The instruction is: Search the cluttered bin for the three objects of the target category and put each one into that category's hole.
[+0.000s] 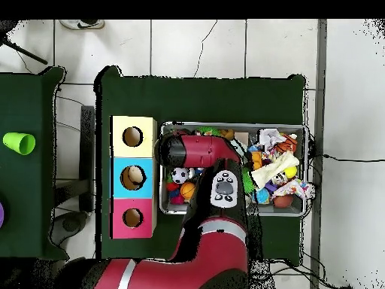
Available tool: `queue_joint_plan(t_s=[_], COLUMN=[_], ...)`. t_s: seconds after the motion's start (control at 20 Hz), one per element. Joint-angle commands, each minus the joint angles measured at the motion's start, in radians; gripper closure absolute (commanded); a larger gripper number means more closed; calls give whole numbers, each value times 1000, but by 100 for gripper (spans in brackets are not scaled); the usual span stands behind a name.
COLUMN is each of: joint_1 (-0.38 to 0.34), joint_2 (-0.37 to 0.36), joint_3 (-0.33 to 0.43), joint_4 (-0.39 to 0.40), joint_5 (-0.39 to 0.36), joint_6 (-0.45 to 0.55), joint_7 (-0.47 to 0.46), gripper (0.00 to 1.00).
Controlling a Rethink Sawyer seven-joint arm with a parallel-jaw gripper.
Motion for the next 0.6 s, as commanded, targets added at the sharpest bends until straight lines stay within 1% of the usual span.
queue_joint_plan(t_s=[0.05, 0.4, 0.6], joint_1=[1, 12, 6], joint_2=[45, 52, 50], joint_3=[48, 40, 44], joint_4=[-35, -44, -38], joint_5=[24, 25, 22], joint_6=[106, 112, 106], joint_7=[133, 142, 136], gripper=[100, 100, 100])
